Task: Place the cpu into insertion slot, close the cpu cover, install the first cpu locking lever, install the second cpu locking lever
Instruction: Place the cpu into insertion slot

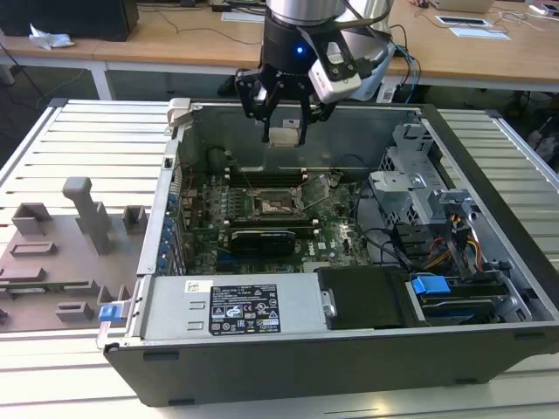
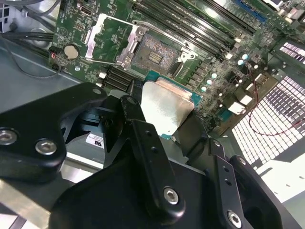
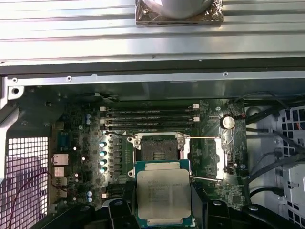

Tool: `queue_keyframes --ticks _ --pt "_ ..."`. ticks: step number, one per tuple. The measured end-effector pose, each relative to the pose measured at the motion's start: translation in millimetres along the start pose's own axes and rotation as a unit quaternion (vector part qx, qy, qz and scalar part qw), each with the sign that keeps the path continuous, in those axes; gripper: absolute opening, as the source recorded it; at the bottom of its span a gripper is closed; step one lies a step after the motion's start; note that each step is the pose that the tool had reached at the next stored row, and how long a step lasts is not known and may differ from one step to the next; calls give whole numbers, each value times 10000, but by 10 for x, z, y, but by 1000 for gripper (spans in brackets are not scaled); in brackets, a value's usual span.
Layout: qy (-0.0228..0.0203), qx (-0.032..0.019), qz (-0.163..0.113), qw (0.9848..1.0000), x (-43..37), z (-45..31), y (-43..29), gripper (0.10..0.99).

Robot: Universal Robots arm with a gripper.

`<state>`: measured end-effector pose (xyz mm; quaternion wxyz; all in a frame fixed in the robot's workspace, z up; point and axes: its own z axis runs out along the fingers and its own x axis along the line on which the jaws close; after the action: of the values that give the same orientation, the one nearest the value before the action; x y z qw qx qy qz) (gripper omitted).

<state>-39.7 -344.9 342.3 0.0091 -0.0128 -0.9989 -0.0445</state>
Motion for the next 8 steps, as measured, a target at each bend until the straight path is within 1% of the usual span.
queue_keyframes --ticks 8 --pt "0 0 0 10000 -2 92 -8 545"
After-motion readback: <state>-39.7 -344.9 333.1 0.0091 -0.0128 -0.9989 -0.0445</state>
